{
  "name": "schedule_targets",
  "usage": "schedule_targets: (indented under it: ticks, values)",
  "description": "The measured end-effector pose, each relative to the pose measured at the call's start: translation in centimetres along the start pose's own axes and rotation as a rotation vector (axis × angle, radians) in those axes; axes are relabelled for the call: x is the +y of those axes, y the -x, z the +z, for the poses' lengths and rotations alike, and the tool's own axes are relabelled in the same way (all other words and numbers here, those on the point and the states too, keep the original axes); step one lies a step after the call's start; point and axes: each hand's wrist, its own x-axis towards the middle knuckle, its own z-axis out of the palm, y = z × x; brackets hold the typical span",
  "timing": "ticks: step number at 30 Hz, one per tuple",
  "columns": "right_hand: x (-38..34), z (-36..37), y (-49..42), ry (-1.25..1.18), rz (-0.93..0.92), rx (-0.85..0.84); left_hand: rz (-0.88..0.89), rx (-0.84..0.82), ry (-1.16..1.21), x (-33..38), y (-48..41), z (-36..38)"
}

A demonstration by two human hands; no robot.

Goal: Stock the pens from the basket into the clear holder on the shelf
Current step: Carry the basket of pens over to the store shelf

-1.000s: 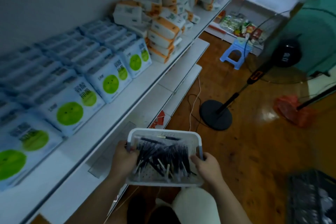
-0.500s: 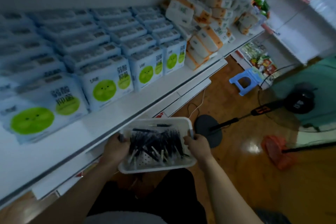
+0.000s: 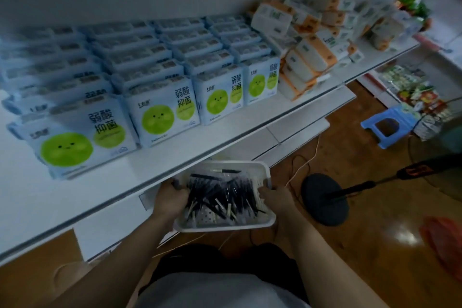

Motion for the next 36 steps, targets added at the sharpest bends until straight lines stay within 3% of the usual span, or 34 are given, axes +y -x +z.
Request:
schedule_targets:
  ticks: [7,14,21,25,30,36]
  values:
    - [1.6,-3.6,-5.5,-0.071,-0.062,-0.166,-0.047,0.147,0.065,0.5,1.0,5.9]
    - [7.1,-9.7,-12.6,-0.09,-0.188,-0.392,-0.206,0.303,0.118,0.5,4.0,15.9]
    - [12.0,-12.6,-17.7,0.012,-0.181,-0.467,-0.252,0.365,0.217,0.6,7.4,23.3]
    - [13.4,-9.9,-18.8,0.056,-0.198,-0.479,-0.298,0.405,0.22,-2.2,6.5,23.8]
    - [15.3,-0.7,-21.0,0.095,-0.192,-0.444,-0.312,0.391,0.23,-8.9,1.3,22.3]
    - [18.2,12.5,-23.2,0.182,-0.291,-0.447,-0.316,0.399,0.239,-22.8,-6.5,18.9]
